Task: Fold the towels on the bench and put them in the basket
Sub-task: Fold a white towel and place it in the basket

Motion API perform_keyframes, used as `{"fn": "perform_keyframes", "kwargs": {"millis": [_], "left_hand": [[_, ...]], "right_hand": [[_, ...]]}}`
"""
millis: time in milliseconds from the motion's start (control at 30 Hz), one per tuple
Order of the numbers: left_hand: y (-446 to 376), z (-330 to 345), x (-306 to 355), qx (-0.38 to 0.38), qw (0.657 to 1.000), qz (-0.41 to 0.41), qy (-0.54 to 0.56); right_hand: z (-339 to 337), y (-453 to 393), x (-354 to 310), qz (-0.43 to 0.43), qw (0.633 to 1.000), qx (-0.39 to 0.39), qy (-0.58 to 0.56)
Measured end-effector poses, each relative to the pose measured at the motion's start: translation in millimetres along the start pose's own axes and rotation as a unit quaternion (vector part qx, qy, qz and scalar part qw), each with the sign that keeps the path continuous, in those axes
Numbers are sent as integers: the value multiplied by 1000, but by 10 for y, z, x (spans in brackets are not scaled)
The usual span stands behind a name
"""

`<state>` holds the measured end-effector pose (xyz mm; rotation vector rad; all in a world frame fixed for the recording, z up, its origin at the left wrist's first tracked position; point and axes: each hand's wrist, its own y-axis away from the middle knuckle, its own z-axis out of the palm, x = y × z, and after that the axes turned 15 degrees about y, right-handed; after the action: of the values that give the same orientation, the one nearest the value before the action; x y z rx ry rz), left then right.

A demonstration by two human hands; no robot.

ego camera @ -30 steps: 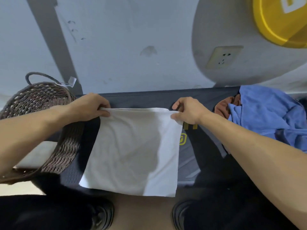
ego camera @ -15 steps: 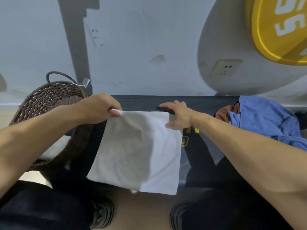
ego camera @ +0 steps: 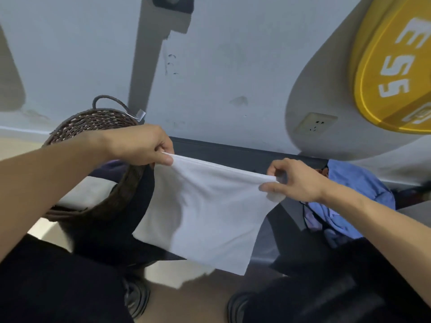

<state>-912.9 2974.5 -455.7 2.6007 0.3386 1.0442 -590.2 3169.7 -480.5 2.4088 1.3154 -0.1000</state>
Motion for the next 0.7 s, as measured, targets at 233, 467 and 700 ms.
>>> {"fn": "perform_keyframes", "kwargs": {"millis": [233,467,700], "left_hand": [[121,47,-51,-7,999,-28,34],[235,49,-55,-22,995,-24,99],[218,162,43,8,982,-48,182]], "right_hand": [[110,331,-25,24,988,65,-138],[155,437,20,49,982,121,-136],[196,437,-17,80,980,153,-102]]}}
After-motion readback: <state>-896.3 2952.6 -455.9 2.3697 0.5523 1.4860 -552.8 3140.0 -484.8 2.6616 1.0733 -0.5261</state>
